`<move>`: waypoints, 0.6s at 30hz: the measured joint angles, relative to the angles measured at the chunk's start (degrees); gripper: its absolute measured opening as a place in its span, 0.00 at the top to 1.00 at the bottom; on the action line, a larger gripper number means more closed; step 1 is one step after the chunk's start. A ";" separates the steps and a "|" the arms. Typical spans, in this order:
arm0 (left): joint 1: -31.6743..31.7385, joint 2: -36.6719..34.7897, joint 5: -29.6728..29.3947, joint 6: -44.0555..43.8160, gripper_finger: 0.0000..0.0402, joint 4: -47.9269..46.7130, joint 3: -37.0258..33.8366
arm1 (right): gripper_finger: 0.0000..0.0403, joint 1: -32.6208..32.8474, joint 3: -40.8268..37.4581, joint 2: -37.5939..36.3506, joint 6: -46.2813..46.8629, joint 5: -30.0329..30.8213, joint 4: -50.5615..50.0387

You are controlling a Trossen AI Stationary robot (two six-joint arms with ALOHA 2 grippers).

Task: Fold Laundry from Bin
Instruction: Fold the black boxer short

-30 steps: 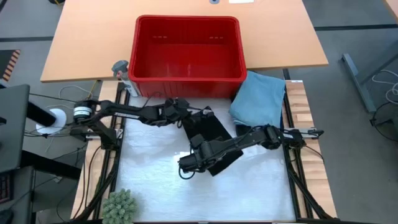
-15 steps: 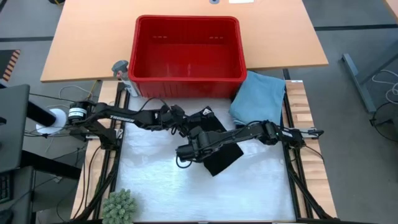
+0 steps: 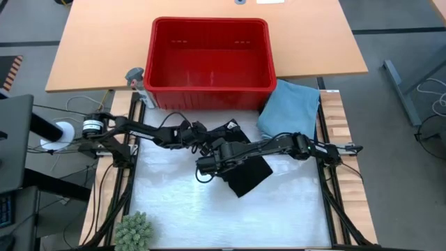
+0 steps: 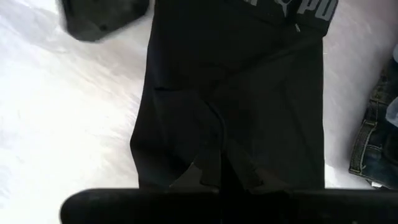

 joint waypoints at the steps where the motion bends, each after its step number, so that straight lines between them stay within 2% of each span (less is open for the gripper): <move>1: -0.02 0.87 -0.09 0.32 0.90 1.14 0.18 | 0.95 0.00 0.00 0.00 -0.14 -0.13 0.06; 9: 0.96 8.10 1.28 2.12 0.97 4.51 0.79 | 0.94 0.62 0.01 0.02 -1.04 -1.00 0.06; 12: 1.60 9.53 0.07 2.20 0.99 0.06 1.02 | 0.94 1.05 0.01 0.02 -1.54 -2.48 0.01; 16: 1.91 9.63 -5.38 2.53 1.00 -8.15 1.15 | 0.94 1.75 0.01 0.02 -1.28 -2.94 0.05; 18: 1.90 9.38 -6.17 2.46 1.00 -10.38 1.15 | 0.94 2.00 0.00 0.02 -1.27 -2.92 -0.02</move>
